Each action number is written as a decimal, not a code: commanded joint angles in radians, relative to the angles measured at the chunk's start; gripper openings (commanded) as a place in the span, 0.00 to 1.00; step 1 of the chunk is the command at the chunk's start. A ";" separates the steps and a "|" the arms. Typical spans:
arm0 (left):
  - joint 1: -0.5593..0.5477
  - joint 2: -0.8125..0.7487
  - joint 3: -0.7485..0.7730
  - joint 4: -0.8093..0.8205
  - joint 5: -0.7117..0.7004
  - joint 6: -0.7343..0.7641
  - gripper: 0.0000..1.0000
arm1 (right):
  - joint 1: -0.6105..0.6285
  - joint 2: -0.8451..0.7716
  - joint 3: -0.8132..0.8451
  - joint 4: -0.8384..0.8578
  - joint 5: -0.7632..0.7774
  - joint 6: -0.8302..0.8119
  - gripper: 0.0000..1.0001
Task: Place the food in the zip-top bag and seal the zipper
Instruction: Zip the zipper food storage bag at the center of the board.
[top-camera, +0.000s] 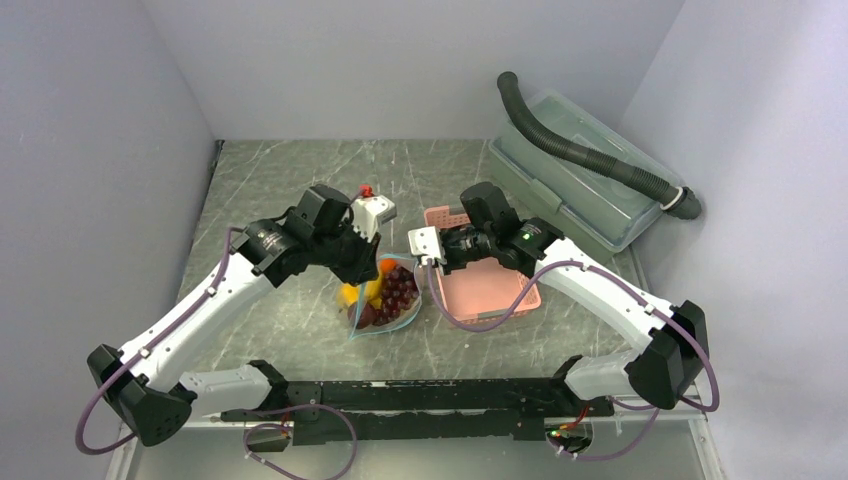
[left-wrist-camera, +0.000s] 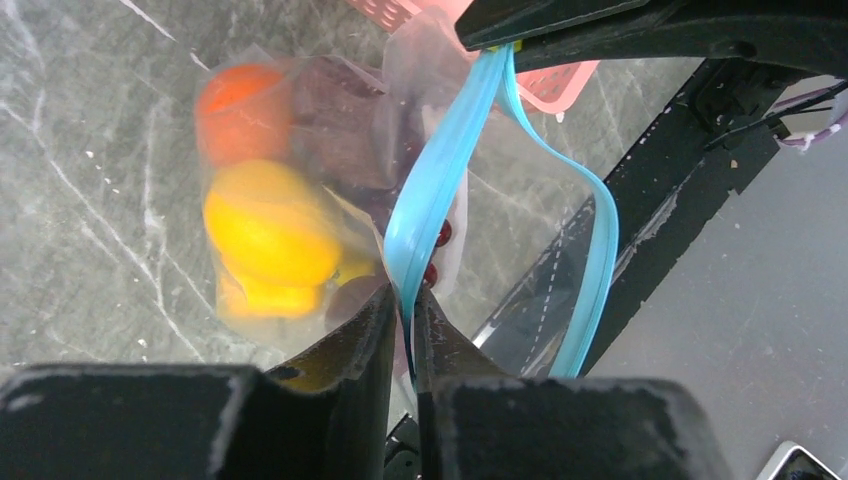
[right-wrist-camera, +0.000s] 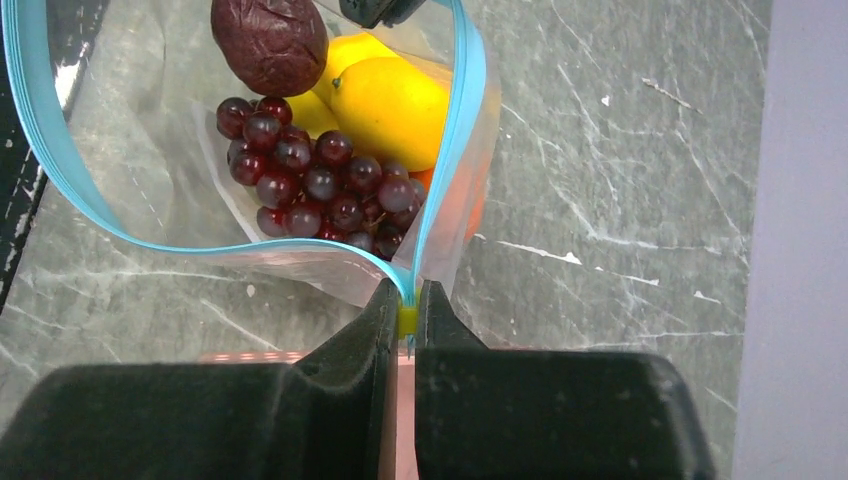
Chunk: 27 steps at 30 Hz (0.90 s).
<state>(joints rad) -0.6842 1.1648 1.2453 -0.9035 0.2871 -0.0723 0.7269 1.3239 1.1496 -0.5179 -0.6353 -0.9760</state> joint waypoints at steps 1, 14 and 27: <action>-0.004 -0.045 0.019 -0.001 -0.062 -0.006 0.21 | -0.002 -0.034 0.051 -0.017 -0.053 0.035 0.00; -0.003 -0.171 0.022 0.052 -0.110 -0.018 0.38 | 0.040 -0.042 0.176 -0.089 -0.034 0.135 0.00; -0.004 -0.268 -0.034 0.194 0.013 0.016 0.39 | 0.145 0.086 0.390 -0.335 0.050 0.211 0.00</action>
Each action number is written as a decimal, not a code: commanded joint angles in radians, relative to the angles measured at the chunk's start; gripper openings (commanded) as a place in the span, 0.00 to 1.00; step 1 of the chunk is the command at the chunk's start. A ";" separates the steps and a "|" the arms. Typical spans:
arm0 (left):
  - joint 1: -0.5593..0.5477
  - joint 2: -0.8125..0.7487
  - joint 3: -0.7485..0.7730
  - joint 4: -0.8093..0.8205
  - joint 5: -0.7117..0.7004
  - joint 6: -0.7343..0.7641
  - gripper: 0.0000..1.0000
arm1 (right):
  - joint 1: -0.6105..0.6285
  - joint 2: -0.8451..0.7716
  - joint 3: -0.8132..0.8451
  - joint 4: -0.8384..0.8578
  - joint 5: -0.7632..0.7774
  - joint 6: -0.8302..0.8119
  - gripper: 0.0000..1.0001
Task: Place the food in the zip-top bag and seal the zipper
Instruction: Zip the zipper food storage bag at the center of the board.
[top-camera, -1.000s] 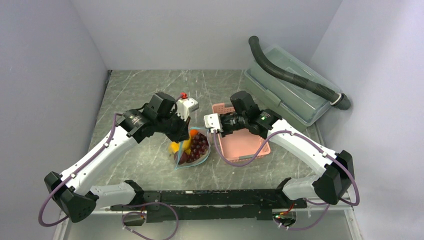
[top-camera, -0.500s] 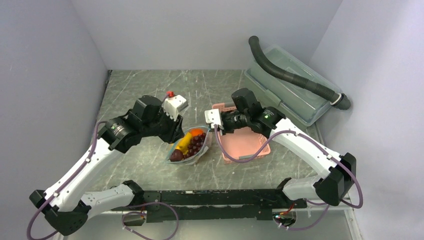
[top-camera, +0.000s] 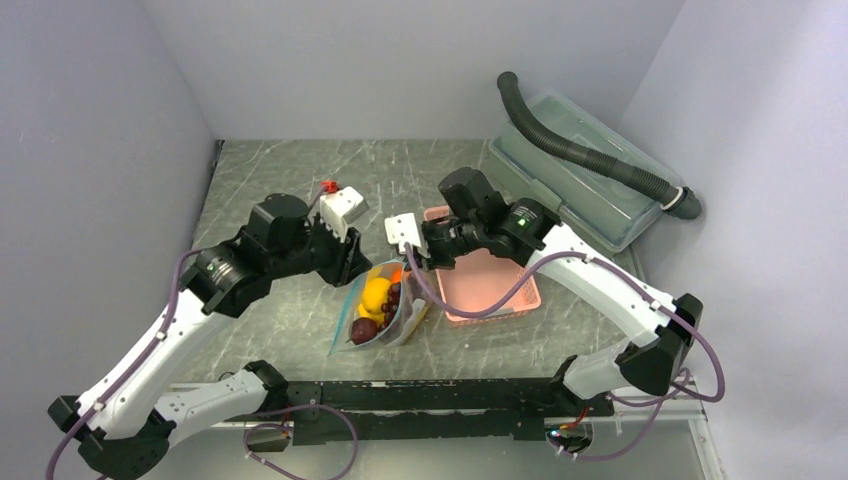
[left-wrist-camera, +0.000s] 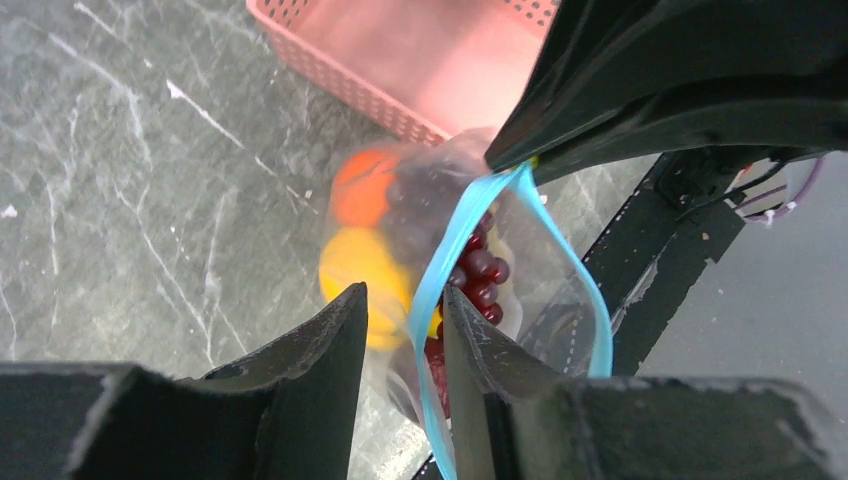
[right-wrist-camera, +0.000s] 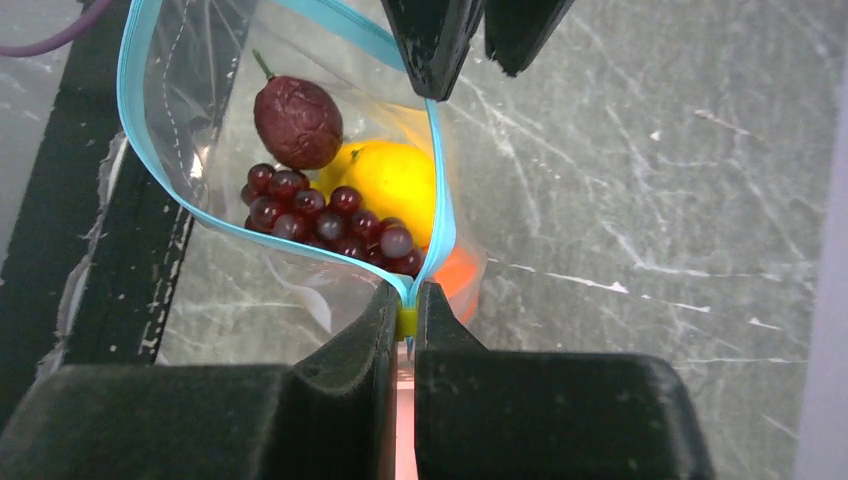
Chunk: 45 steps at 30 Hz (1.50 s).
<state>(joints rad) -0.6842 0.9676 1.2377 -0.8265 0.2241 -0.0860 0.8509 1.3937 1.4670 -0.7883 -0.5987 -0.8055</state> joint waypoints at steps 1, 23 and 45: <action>-0.005 -0.088 -0.040 0.140 0.086 0.032 0.39 | 0.025 0.025 0.085 -0.076 0.015 0.053 0.00; -0.003 -0.177 -0.158 0.345 0.234 -0.012 0.51 | 0.086 0.095 0.267 -0.184 -0.011 0.322 0.00; -0.004 -0.131 -0.155 0.376 0.410 0.004 0.73 | 0.094 0.064 0.305 -0.168 -0.071 0.428 0.00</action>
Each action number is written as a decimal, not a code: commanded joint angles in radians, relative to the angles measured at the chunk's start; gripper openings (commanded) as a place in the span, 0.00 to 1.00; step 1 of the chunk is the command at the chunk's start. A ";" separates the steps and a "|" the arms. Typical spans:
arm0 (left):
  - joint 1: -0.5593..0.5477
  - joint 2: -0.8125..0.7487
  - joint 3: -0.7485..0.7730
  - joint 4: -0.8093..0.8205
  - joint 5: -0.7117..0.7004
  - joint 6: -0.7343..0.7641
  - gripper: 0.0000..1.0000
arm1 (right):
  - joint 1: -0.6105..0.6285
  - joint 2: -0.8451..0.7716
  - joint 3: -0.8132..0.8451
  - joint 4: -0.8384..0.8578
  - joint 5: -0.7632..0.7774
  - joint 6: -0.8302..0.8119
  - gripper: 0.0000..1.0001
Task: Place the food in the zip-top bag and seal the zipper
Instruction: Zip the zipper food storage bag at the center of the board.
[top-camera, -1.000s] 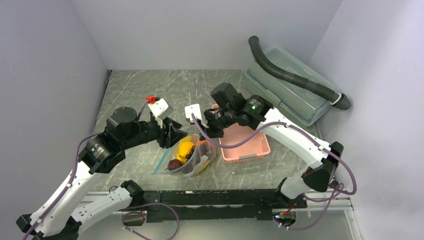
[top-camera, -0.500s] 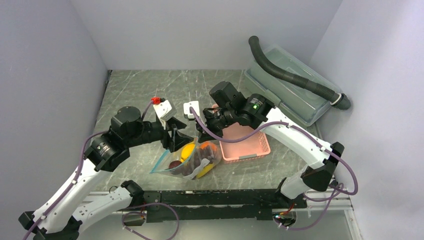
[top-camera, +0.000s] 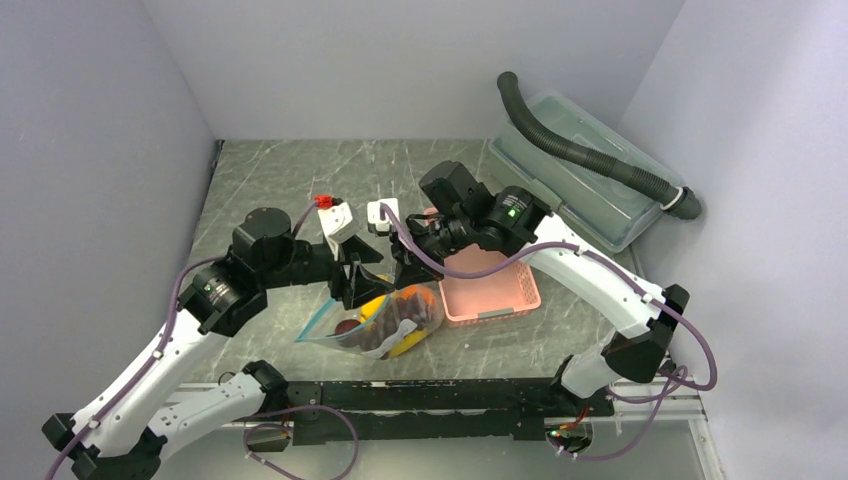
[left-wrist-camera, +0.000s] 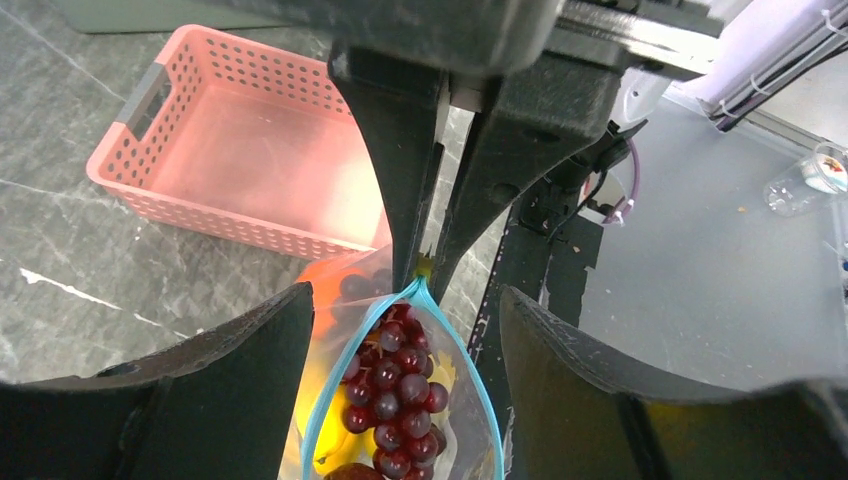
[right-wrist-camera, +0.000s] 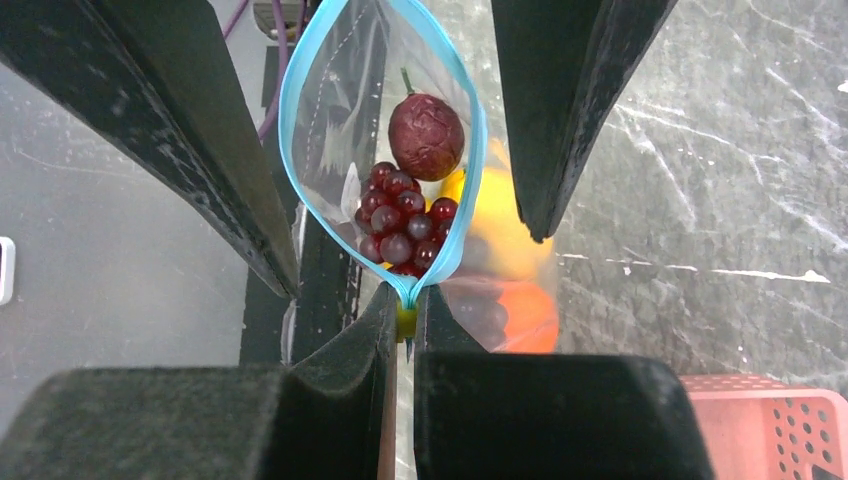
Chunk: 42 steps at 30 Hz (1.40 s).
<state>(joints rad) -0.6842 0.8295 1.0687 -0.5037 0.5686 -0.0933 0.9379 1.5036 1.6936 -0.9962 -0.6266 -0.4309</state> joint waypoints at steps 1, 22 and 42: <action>-0.004 0.010 0.014 0.056 0.072 0.013 0.73 | 0.007 -0.043 0.084 0.039 -0.039 0.061 0.00; -0.004 0.043 0.003 -0.023 0.079 0.067 0.62 | 0.009 0.004 0.195 0.017 0.040 0.197 0.00; -0.004 0.025 0.035 -0.181 0.020 0.155 0.42 | 0.009 0.006 0.206 -0.004 0.120 0.230 0.00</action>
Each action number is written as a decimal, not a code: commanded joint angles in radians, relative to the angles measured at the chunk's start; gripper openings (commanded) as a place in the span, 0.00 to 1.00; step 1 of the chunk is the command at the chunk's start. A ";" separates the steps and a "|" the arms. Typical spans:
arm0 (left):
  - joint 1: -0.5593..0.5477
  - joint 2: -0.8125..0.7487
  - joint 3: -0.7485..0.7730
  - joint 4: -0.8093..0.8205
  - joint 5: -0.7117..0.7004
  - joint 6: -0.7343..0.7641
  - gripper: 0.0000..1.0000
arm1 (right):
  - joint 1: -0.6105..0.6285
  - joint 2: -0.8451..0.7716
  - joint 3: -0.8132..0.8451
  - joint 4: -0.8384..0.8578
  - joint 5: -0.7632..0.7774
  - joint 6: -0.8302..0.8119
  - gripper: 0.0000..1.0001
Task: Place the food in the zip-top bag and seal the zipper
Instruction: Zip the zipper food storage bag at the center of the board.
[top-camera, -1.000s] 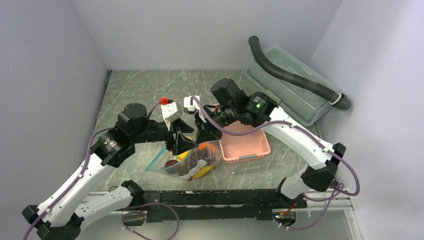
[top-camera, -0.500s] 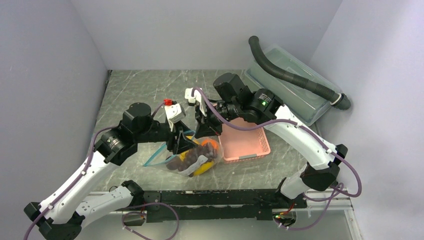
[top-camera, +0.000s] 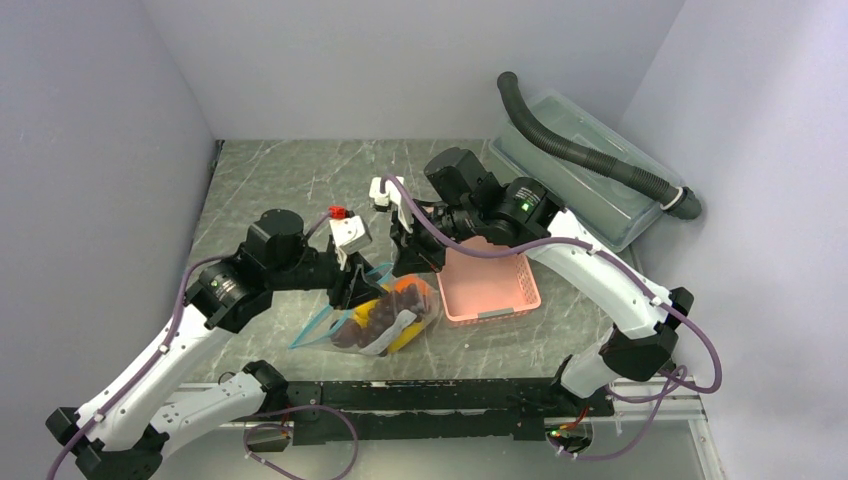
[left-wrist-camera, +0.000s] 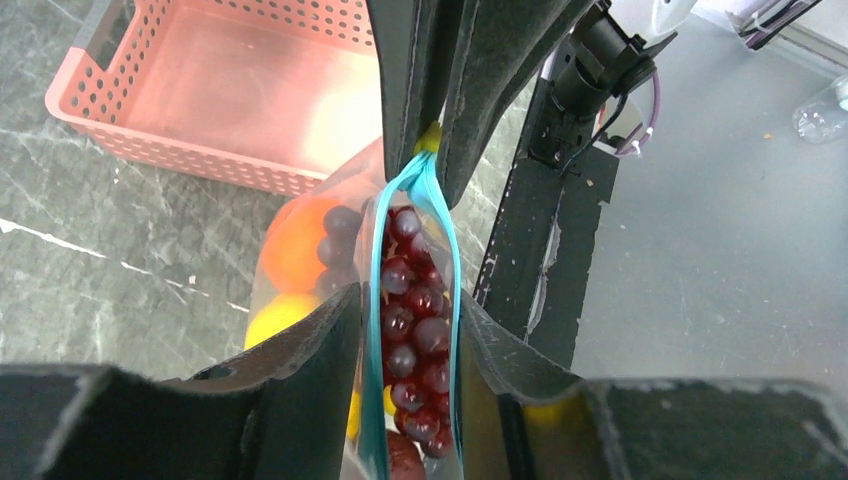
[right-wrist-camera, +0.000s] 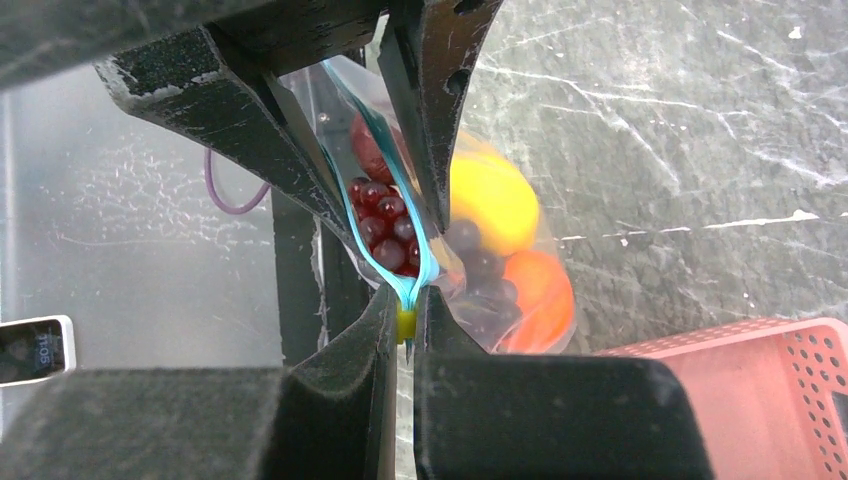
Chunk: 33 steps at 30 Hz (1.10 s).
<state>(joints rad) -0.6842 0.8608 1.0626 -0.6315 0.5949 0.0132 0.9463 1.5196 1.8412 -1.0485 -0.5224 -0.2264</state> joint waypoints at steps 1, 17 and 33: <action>-0.004 -0.006 0.042 -0.059 -0.007 0.051 0.40 | 0.000 -0.010 0.063 0.047 0.021 0.027 0.00; -0.005 -0.013 0.073 -0.076 0.004 0.070 0.00 | 0.000 -0.038 0.019 0.077 0.042 0.035 0.04; -0.004 -0.031 0.088 -0.074 0.137 0.098 0.00 | -0.003 -0.329 -0.383 0.443 -0.015 -0.089 0.53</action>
<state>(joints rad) -0.6842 0.8585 1.0966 -0.7467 0.6544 0.0711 0.9478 1.2720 1.5414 -0.7776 -0.5076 -0.2604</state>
